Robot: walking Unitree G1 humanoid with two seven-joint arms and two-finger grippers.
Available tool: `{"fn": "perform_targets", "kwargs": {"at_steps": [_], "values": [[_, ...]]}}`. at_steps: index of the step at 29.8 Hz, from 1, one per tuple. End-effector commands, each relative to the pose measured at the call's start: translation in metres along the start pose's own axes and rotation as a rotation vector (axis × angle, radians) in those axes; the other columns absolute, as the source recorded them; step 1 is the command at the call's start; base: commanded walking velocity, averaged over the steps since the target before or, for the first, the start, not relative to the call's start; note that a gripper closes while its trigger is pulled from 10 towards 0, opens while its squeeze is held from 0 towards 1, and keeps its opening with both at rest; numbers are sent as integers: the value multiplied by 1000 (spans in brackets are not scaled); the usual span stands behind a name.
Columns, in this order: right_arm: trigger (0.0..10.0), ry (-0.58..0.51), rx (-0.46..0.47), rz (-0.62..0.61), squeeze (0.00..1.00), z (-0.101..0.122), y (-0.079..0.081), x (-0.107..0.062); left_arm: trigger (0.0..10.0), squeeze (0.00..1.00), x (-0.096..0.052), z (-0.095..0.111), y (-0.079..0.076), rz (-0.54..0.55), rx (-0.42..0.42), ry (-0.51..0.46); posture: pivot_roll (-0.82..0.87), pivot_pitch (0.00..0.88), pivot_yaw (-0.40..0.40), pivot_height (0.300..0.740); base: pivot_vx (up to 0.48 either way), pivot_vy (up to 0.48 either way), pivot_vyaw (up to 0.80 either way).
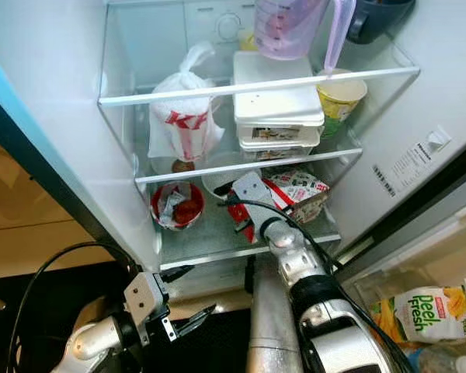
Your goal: Restocking fridge
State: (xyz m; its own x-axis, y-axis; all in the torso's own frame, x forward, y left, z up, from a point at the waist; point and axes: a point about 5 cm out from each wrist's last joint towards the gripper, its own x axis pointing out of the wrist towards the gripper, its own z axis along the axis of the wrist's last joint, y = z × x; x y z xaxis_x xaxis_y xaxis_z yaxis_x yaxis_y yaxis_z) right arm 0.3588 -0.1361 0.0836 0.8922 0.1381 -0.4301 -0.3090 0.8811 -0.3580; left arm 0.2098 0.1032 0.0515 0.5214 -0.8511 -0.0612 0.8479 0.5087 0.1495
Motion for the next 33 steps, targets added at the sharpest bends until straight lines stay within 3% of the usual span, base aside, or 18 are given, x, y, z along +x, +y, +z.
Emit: {"fn": "perform_targets", "kwargs": {"at_steps": [1,8,9,16,20,21,22,23,28,31,33], "values": [[10000,-4,39,-8,0,-1,4,2,10000,0,-5,-4,-3,-11,-8,29,-48,287,19,300,0,0,0],[10000,4,11,22,0,-5,11,2,10000,0,-4,-4,-3,-13,-9,30,-49,281,18,300,0,0,0],[10000,6,10,24,1000,-7,11,2,10000,0,-3,-4,-3,-13,-9,30,-49,281,18,300,0,0,0],[10000,-69,96,88,1000,-7,9,-2,10000,0,-1,-4,-1,-10,-7,30,-53,259,12,300,0,0,0],[10000,-152,149,149,1000,0,-2,-7,10000,0,2,-3,1,-9,-3,26,-59,244,9,300,0,0,0],[10000,-183,164,173,855,2,-7,-10,10000,0,3,-2,2,-11,-2,23,-62,235,7,300,0,0,0],[10000,-207,178,201,463,4,-12,-13,10000,0,4,-2,2,-13,-1,21,-67,225,7,300,0,0,0],[10000,-228,188,234,0,4,-16,-16,10000,0,6,-2,3,-15,-1,19,-69,220,7,300,0,0,0],[10000,-248,195,271,0,5,-21,-20,10000,0,8,-3,4,-16,-2,19,-69,216,7,300,0,0,0],[10000,-256,287,292,0,-10,-34,-27,10000,0,9,-5,6,-3,-19,20,-71,195,7,300,0,0,0],[10000,-260,302,325,0,-20,-35,-31,10000,0,8,-8,7,8,-44,28,-68,186,9,300,0,0,0]]}}
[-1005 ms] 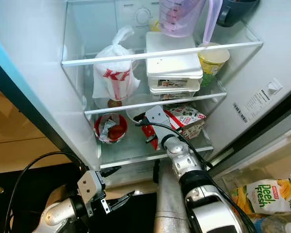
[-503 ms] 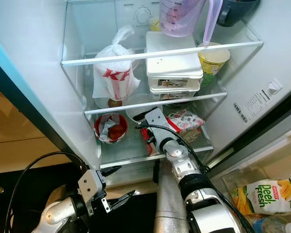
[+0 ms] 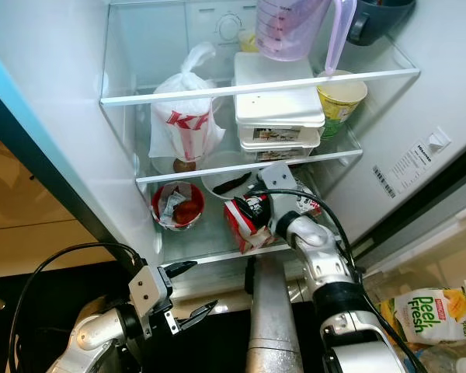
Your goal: Restocking fridge
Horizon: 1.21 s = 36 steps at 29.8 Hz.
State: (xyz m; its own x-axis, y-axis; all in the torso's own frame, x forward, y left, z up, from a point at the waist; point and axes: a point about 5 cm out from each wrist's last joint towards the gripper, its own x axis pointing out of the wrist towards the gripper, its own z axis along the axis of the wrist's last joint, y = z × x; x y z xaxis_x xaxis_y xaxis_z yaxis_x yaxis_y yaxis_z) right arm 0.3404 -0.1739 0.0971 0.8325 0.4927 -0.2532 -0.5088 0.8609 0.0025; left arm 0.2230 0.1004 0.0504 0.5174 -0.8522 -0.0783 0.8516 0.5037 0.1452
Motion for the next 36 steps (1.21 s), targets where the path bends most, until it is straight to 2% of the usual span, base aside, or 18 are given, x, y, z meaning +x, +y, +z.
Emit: {"fn": "perform_targets", "kwargs": {"at_steps": [1,3,4,5,6,7,8,11,12,13,15,17,20,23,29,30,33,36], "values": [[10000,-8,28,8,0,-6,-2,-6,10000,0,-1,-6,-2,14,-41,12,-68,186,9,300,0,0,0],[10000,8,53,45,0,-21,1,-13,10000,0,-5,-13,-1,39,-116,29,-67,168,12,300,0,0,0],[10000,8,53,45,0,-21,1,-13,10000,0,-5,-13,-1,39,-116,29,-67,168,12,300,0,0,0],[10000,9,115,83,0,-34,6,-19,10000,0,-9,-21,0,69,-222,35,-67,161,13,300,0,0,0],[10000,9,115,83,0,-34,6,-19,10000,0,-9,-21,0,69,-222,35,-67,161,13,300,0,0,0],[10000,0,170,103,0,-41,11,-21,10000,0,-14,-27,2,95,-283,48,-66,150,16,300,0,0,0],[10000,0,170,103,0,-41,11,-21,10000,0,-14,-27,2,95,-283,48,-66,150,16,300,0,0,0],[10000,-12,224,116,0,-48,15,-23,10000,0,-18,-30,6,123,-341,31,-64,140,17,300,0,0,0],[10000,-19,260,126,0,-52,17,-23,10000,0,-22,-30,9,137,-392,-1,-60,131,20,300,0,0,0],[10000,-19,260,126,0,-52,17,-23,10000,0,-22,-30,9,137,-392,-1,-60,131,20,300,0,0,0],[10000,-23,347,143,0,-63,24,-24,10000,0,-32,-26,22,198,-460,-83,-52,115,23,300,0,0,0],[10000,-23,359,145,0,-65,25,-24,10000,0,-34,-24,25,208,-475,-100,-52,115,23,300,0,0,0],[10000,-26,393,142,0,-68,27,-23,10000,0,-36,-18,27,177,-499,-142,-44,105,24,300,0,0,0],[10000,-27,407,151,0,-70,29,-21,10000,0,-37,-15,10,11,-535,-141,-43,93,31,300,0,0,0],[10000,-42,417,156,0,-68,29,-20,10000,0,-38,-15,3,-61,-553,-135,-45,85,36,300,0,0,0],[10000,-51,422,157,0,-67,29,-19,10000,0,-39,-15,-2,-116,-570,-131,-44,80,40,300,0,0,0],[10000,-79,439,150,0,-66,27,-19,10000,0,-41,-15,-9,-174,-576,-109,-42,74,45,300,0,0,0],[10000,-84,447,150,0,-66,26,-19,10000,0,-43,-18,-10,-180,-578,-92,-41,69,47,310,0,0,0]]}}
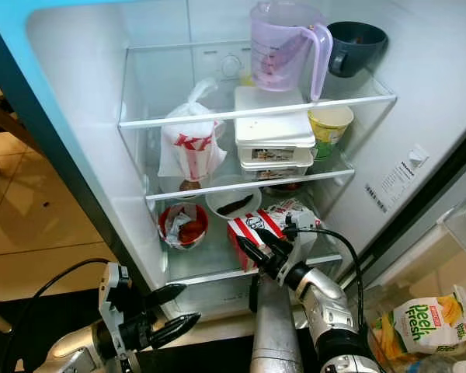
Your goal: Restocking fridge
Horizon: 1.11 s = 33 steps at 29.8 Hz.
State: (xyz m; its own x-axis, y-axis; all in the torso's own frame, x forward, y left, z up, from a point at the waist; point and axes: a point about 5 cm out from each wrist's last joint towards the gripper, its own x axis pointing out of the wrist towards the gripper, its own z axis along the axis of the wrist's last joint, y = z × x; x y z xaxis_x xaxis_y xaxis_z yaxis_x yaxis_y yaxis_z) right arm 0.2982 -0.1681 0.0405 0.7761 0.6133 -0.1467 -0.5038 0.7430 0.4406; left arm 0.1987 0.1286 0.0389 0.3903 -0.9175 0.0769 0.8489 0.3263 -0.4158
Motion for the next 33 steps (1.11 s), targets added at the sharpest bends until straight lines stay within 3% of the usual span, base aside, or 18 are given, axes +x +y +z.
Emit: {"fn": "perform_targets", "kwargs": {"at_steps": [1,9,16,33], "values": [[10000,-10,13,-2,0,-2,-1,-1,10000,0,-9,-4,0,3,-11,46,-41,69,47,315,0,0,0],[10000,18,32,-44,0,-10,-5,-2,10000,0,-39,-23,14,104,-81,142,-36,46,45,350,0,0,0],[10000,22,48,-89,0,-13,-10,-4,10000,0,-62,-32,12,131,-157,158,-35,25,44,390,0,0,0],[10000,73,82,-126,0,-31,-11,-7,10000,0,-71,-24,16,136,-149,109,-27,18,43,465,0,0,0]]}}
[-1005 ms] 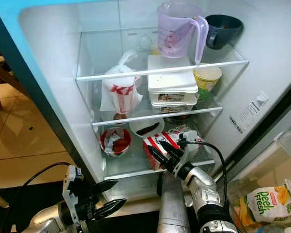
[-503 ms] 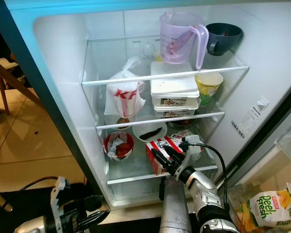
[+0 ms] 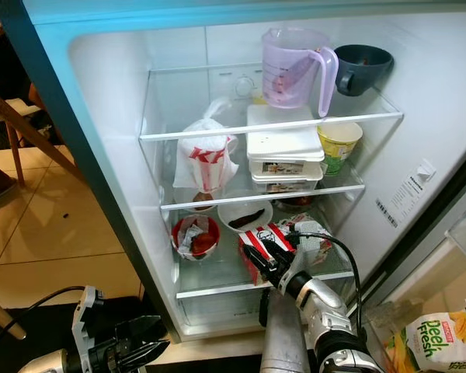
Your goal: Restocking fridge
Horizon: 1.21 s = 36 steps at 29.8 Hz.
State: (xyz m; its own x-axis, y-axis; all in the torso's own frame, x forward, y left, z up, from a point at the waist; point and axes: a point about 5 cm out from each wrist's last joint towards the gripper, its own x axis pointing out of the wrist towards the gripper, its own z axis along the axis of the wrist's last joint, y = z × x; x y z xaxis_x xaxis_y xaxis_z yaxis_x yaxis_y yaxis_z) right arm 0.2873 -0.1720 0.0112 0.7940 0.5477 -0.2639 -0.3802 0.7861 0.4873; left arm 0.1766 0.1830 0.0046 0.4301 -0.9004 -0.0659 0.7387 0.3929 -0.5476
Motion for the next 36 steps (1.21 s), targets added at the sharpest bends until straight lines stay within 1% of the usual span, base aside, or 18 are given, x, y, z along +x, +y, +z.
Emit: {"fn": "perform_targets", "kwargs": {"at_steps": [1,3,8,13,19,23,25,29,36], "values": [[10000,1,2,-13,0,-3,0,0,10000,0,-12,4,4,33,1,-5,-26,14,42,470,0,0,0],[10000,2,3,-13,0,-4,0,0,10000,0,-13,5,5,34,1,-10,-26,14,42,475,0,0,0],[10000,5,11,-19,0,-6,-1,-1,10000,0,-21,12,14,91,17,-36,-25,10,43,495,0,0,0],[10000,0,16,-16,0,-6,0,-1,10000,0,-26,20,18,117,26,-65,-25,10,43,515,0,0,0],[10000,4,13,-12,0,-6,0,0,10000,0,-27,20,19,123,27,-67,-25,9,44,535,0,0,0],[10000,5,12,-12,0,-7,0,0,10000,0,-28,20,19,125,26,-68,-25,9,44,540,0,0,0],[10000,8,13,-13,0,-7,0,0,10000,0,-30,18,19,120,21,-63,-24,9,42,555,0,0,0],[10000,7,13,-12,0,-7,0,0,10000,0,-31,17,18,116,19,-60,-24,9,42,570,0,0,0],[10000,23,10,-42,0,-9,0,1,10000,0,-28,9,12,63,8,2,-24,7,42,575,0,0,0]]}}
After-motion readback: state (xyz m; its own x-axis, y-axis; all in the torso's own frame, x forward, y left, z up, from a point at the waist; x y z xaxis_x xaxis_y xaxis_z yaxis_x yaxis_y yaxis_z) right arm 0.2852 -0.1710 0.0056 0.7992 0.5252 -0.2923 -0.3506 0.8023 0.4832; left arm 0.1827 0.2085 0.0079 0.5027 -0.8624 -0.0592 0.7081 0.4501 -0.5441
